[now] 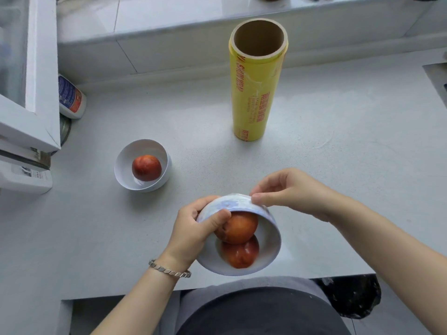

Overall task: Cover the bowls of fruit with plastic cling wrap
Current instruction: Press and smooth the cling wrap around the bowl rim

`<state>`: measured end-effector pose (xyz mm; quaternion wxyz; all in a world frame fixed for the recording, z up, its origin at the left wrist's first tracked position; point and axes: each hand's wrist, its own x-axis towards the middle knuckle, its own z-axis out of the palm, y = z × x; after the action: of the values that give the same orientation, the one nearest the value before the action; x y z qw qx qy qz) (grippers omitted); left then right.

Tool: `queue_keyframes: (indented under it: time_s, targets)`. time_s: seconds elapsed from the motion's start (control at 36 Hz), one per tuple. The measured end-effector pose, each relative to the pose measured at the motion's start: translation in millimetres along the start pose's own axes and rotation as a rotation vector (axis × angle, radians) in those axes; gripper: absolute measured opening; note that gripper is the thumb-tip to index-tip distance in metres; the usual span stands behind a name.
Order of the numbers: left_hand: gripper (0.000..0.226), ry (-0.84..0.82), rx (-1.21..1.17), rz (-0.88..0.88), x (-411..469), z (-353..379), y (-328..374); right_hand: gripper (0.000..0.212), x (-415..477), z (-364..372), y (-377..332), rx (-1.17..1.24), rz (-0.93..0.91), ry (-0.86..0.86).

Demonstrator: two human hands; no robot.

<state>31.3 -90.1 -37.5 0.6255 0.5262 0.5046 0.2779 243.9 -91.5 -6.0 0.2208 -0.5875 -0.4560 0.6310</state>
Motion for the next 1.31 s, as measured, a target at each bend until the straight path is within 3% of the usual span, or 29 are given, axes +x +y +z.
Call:
queue_keyframes:
  time_s: [0.11, 0.19, 0.33, 0.5, 0.61, 0.72, 0.81, 1.0, 1.22, 1.31]
  targets:
    - [0.077, -0.021, 0.019, -0.006, -2.7, -2.5, 0.1, 0.009, 2.3, 1.5, -2.3, -0.063, -0.001, -0.066]
    - [0.052, -0.046, 0.025, -0.009, -4.0, -5.0, 3.0, 0.016, 1.7, 3.0, -3.0, -0.035, -0.008, -0.07]
    - [0.066, -0.055, 0.013, 0.017, -5.2, -7.2, 3.4, 0.029, 0.5, 5.4, -0.9, 0.054, 0.033, -0.099]
    - [0.057, -0.1, 0.074, 0.035, -6.9, -6.5, 6.3, 0.017, -2.7, 0.3, -4.8, -0.02, 0.085, -0.201]
    - [0.039, -0.148, 0.082, 0.033, -8.4, -2.7, 8.1, 0.022, -0.7, -0.8, -7.5, -0.123, 0.099, -0.252]
    - [0.039, -0.177, 0.053, 0.025, -9.3, -3.0, 6.1, 0.019, -1.2, 0.1, -6.9, -0.109, 0.087, -0.282]
    - [0.05, -0.17, 0.06, 0.022, -9.5, -3.1, 3.8, 0.021, -2.2, 7.3, -1.5, 0.088, 0.049, -0.228]
    - [0.067, -0.131, 0.017, 0.07, -9.4, -2.3, 6.0, 0.024, 3.4, 44.9, 11.1, 0.468, -0.025, 0.152]
    - [0.053, -0.118, -0.041, 0.094, -12.2, 2.2, 11.9, 0.023, 7.4, 42.2, 8.9, 0.451, -0.012, 0.185]
    - [0.054, -0.11, -0.049, 0.066, -14.5, 2.4, 7.6, 0.019, 10.0, 37.0, 9.2, 0.266, -0.004, 0.217]
